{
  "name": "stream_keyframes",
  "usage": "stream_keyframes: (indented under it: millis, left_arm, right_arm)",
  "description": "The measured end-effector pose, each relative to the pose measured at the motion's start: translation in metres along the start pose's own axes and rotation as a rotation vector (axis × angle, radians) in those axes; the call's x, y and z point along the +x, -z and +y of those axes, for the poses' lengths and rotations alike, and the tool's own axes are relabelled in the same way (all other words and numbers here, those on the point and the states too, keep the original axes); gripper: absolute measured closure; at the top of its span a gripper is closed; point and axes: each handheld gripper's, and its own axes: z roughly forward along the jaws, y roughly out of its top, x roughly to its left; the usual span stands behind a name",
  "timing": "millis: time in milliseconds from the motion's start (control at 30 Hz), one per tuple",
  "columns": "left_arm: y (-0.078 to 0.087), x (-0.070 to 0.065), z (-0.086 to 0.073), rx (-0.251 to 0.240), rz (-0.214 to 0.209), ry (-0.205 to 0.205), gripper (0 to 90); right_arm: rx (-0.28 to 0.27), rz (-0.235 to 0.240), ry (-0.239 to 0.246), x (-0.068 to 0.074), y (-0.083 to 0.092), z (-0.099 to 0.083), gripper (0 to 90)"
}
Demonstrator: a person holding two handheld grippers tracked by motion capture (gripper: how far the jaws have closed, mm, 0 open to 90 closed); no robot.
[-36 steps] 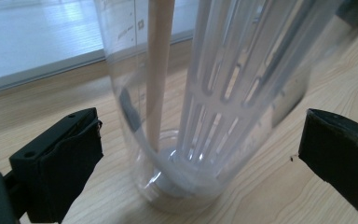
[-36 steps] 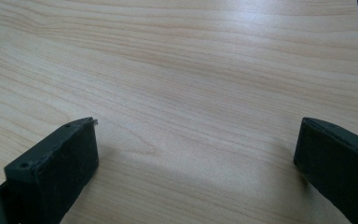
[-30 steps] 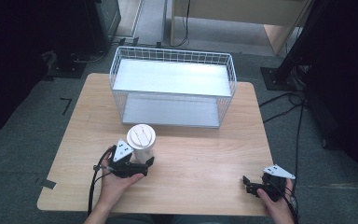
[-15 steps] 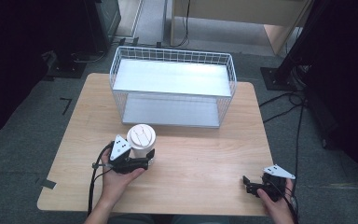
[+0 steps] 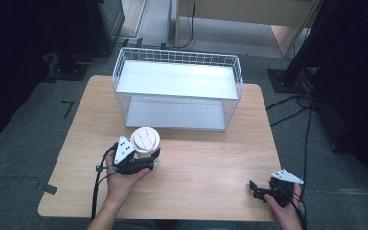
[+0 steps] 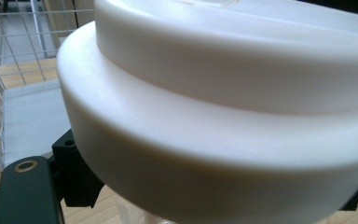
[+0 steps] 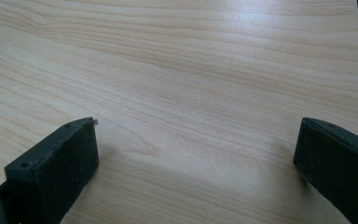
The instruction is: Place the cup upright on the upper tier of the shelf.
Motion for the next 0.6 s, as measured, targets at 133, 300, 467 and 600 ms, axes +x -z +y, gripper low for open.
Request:
stream_keyframes:
  millis: [133,300,467,600]
  left_arm:
    - [-0.003,0.001,0.003,-0.012,0.01,0.01,15.0]
    - [-0.005,0.001,0.008,-0.022,0.005,0.013,15.2]
    - [-0.004,-0.001,0.015,-0.042,0.019,0.0,15.3]
    - [-0.002,-0.002,0.027,-0.064,0.036,-0.016,15.4]
  right_arm:
    - [-0.001,0.0,-0.001,0.0,0.0,0.0,0.0]
    - [-0.001,0.001,-0.001,0.0,0.0,0.0,0.0]
    - [-0.001,0.001,-0.002,0.0,0.0,0.0,0.0]
    - [-0.001,0.003,-0.003,0.0,0.0,0.0,0.0]
